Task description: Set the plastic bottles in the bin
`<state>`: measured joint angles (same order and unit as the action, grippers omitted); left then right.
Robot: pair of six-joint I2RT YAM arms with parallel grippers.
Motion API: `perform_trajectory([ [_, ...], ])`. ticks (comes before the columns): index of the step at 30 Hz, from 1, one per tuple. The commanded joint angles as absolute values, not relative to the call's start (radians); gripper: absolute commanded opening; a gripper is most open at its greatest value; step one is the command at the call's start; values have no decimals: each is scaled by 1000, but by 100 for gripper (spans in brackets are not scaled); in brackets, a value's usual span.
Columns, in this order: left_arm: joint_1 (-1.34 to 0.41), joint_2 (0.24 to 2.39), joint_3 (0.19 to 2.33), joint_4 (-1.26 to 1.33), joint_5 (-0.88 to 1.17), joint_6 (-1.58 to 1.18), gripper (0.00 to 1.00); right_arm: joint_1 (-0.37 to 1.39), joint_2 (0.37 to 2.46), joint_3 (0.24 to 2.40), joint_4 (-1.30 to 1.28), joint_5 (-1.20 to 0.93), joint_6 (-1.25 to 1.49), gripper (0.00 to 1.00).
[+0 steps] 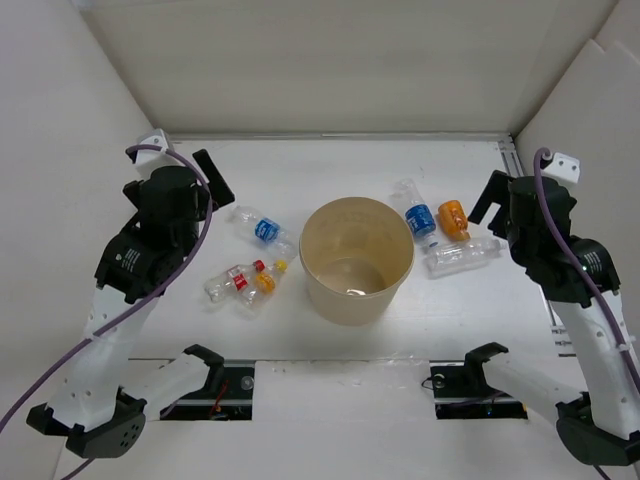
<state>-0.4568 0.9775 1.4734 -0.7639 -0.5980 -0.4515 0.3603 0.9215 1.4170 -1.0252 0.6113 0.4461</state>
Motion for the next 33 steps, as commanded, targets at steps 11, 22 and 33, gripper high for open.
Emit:
perform_trajectory([
  [11, -456, 965, 1393, -666, -442, -407, 100, 276, 1008, 1390, -924, 497, 457, 100],
  [22, -456, 893, 1260, -634, -390, -417, 100, 178, 1394, 1471, -764, 407, 331, 100],
  [33, -471, 854, 1238, -624, -370, -408, 100, 72, 1796, 1559, -686, 282, 259, 100],
])
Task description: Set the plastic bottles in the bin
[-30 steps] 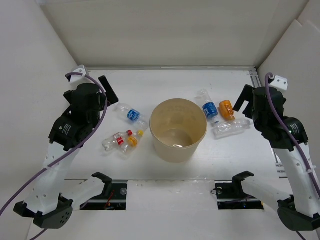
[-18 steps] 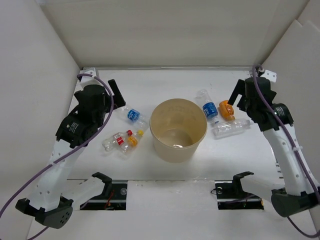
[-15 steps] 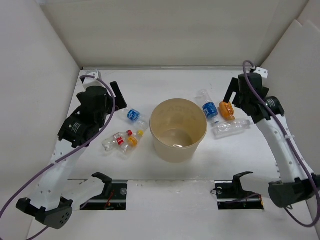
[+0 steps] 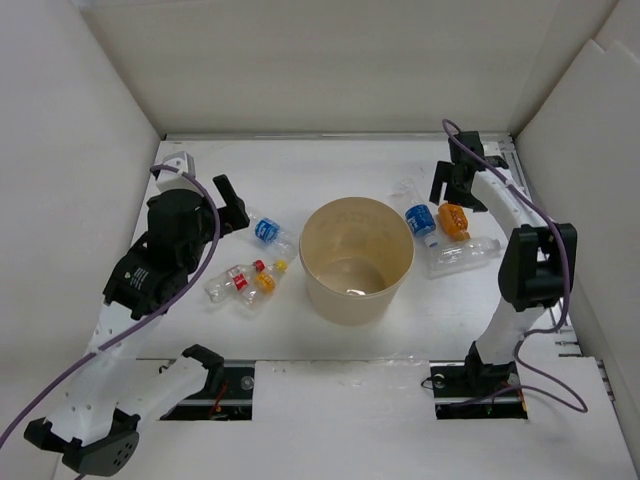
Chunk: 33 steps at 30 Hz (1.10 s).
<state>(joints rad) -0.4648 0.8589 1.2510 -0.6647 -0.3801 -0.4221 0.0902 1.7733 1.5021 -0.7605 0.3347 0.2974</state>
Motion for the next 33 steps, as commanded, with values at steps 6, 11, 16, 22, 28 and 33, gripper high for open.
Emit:
perform_trajectory([
  [6, -471, 876, 1238, -624, -333, -399, 100, 41, 1907, 1604, -672, 245, 203, 100],
  [11, -471, 896, 1238, -624, -311, -399, 100, 11, 1974, 1658, -672, 180, 164, 100],
  [16, -471, 905, 1247, -624, -311, -390, 100, 0, 2042, 1692, -698, 160, 155, 100],
  [22, -471, 914, 1256, -633, -321, -390, 100, -9, 2069, 1692, -709, 144, 164, 100],
  [28, -471, 914, 1256, -634, -321, -390, 100, -9, 2129, 1715, -756, 153, 175, 83],
  [33, -471, 923, 1256, -643, -321, -390, 100, -9, 2094, 1675, -769, 166, 206, 81],
])
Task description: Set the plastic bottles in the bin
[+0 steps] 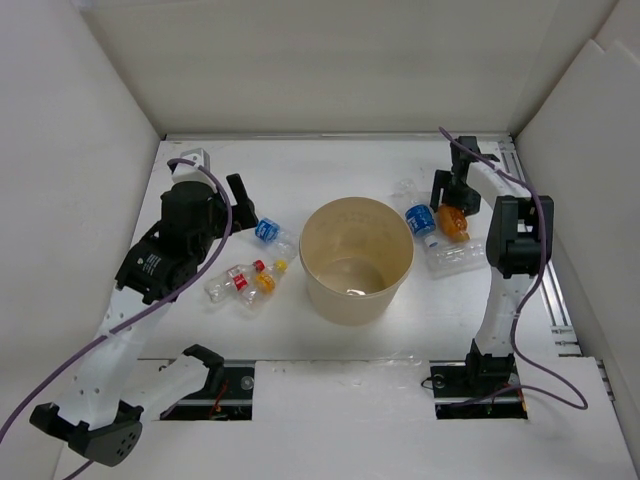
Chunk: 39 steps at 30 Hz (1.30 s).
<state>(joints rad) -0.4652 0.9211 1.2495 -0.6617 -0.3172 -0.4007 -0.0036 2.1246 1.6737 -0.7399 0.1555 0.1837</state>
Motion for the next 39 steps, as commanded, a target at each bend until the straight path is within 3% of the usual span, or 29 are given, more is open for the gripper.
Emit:
perform_trajectory([
  [1, -471, 923, 1256, -643, -321, -390, 100, -9, 2094, 1666, -778, 166, 206, 85],
  [3, -471, 934, 1256, -643, -321, -390, 100, -9, 2065, 1655, -778, 176, 206, 100],
  [12, -471, 954, 1266, -643, -321, -390, 100, -9, 2037, 1594, -765, 179, 215, 100],
  [15, -471, 943, 1266, -643, -321, -390, 100, -9, 2037, 1585, -755, 189, 224, 86],
  [16, -471, 943, 1266, -643, -321, -390, 100, -9, 2037, 1585, -755, 189, 224, 74],
  [20, -471, 943, 1256, -634, -321, -390, 100, -18, 2037, 1611, -755, 189, 233, 52],
  [21, -471, 943, 1256, -634, -311, -390, 100, -18, 2046, 1611, -755, 219, 245, 52],
  [23, -471, 953, 1256, -634, -311, -390, 100, -18, 2046, 1653, -765, 232, 258, 37],
  [24, -471, 965, 1279, -634, -287, -390, 100, -18, 2034, 1667, -765, 250, 268, 19],
  [26, -471, 994, 1317, -624, -267, -380, 100, -28, 2023, 1725, -795, 287, 294, 3],
  [35, -471, 1133, 1607, -537, -97, -342, 100, -26, 1974, 1950, -902, 307, 304, 0],
  [39, -471, 1196, 1640, -396, 153, -290, 100, 47, 1841, 1941, -835, 256, 314, 0],
])
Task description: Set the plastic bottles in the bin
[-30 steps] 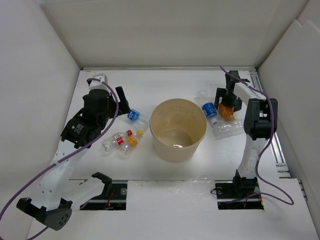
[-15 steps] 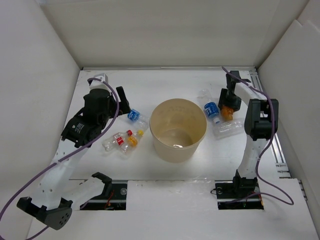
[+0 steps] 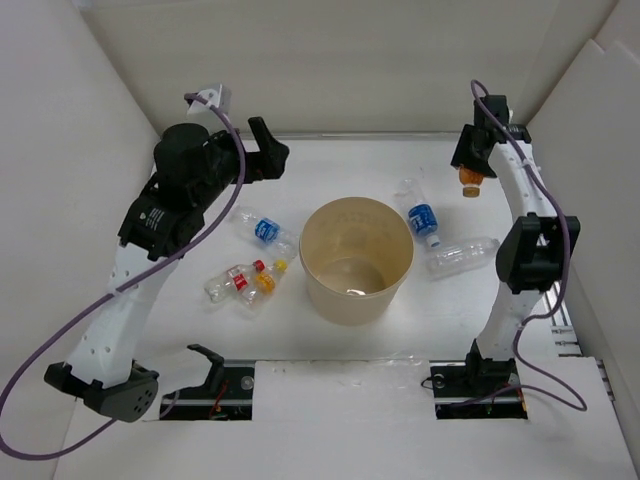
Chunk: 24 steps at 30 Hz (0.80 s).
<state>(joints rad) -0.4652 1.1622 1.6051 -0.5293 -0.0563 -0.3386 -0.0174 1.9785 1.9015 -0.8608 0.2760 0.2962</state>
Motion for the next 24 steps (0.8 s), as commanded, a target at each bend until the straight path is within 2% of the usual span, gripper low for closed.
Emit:
perform_trajectory([
  [1, -471, 1238, 1650, -373, 219, -273, 100, 67, 1783, 1940, -819, 256, 314, 0],
  [2, -471, 1261, 1682, -338, 348, -273, 100, 87, 1757, 1940, -807, 236, 314, 0],
  [5, -471, 1356, 1747, -298, 509, -273, 100, 173, 1688, 2025, -807, 181, 314, 0],
  [9, -471, 1370, 1692, -141, 684, -301, 100, 261, 1629, 2074, -740, -84, 356, 0],
  [10, -471, 1370, 1672, -111, 705, -317, 100, 293, 1617, 2065, -709, -213, 386, 0],
  [13, -471, 1348, 1603, -9, 777, -347, 100, 345, 1617, 2056, -612, -386, 436, 0],
  [24, -471, 1302, 1568, -35, 765, -327, 100, 573, 1660, 2059, -308, -604, 623, 1],
])
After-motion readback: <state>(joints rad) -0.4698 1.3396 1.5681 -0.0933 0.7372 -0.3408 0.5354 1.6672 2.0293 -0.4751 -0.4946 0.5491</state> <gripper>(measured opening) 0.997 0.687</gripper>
